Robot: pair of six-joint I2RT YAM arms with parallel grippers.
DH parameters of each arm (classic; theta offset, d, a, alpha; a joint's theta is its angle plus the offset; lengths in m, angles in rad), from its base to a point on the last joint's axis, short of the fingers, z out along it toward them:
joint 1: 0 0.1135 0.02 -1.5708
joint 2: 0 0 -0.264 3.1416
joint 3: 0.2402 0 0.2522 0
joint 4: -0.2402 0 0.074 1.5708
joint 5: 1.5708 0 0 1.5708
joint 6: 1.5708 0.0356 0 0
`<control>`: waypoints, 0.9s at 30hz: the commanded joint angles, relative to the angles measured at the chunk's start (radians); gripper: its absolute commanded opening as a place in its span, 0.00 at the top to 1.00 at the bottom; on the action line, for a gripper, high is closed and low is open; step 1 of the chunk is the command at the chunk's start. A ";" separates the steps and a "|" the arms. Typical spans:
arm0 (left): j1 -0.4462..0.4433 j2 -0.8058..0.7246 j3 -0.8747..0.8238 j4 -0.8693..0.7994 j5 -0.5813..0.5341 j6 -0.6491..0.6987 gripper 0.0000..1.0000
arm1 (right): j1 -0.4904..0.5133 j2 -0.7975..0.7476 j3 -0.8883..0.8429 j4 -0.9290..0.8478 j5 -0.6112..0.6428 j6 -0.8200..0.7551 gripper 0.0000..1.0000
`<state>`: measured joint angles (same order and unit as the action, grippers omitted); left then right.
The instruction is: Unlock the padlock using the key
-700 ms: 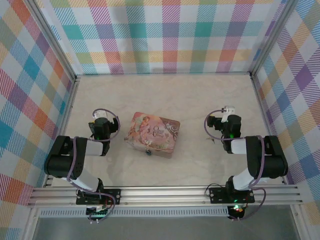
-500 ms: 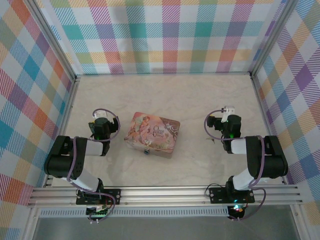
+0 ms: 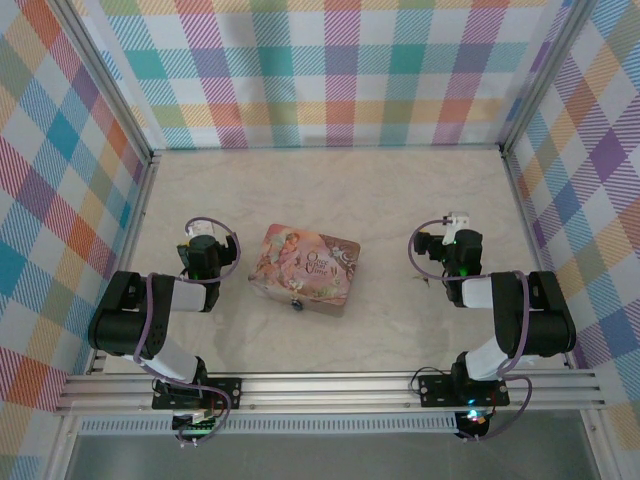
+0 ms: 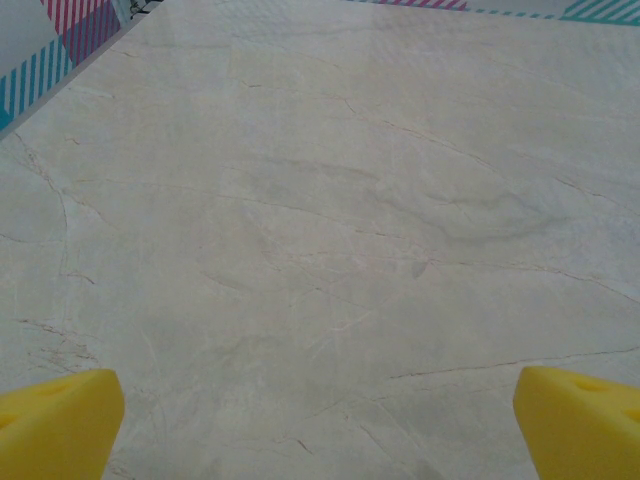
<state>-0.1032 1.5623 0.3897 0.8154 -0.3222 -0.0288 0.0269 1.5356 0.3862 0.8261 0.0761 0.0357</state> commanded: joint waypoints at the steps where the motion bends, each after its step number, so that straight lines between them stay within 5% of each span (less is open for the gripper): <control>1: 0.002 -0.004 0.005 0.033 0.000 0.005 0.00 | -0.005 -0.002 0.017 0.021 -0.020 -0.017 0.00; 5: 0.002 -0.010 0.000 0.043 0.001 0.005 0.00 | -0.005 -0.016 0.022 0.006 0.002 -0.008 0.00; 15: 0.003 -0.286 0.205 -0.446 -0.005 -0.084 0.00 | -0.005 -0.279 0.152 -0.419 0.000 0.094 0.00; 18: 0.021 -0.357 0.270 -0.586 0.099 -0.219 0.00 | -0.005 -0.353 0.187 -0.515 -0.029 0.225 0.00; 22: 0.068 -0.392 0.372 -0.803 0.268 -0.434 0.00 | -0.018 -0.418 0.282 -0.851 0.021 0.624 0.00; 27: 0.069 -0.358 0.489 -1.029 0.493 -0.466 0.00 | -0.035 -0.418 0.325 -0.900 -0.306 0.599 0.00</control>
<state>-0.0422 1.1881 0.8337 0.0002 -0.0120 -0.4095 -0.0074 1.1263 0.6807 0.0669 -0.0601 0.5301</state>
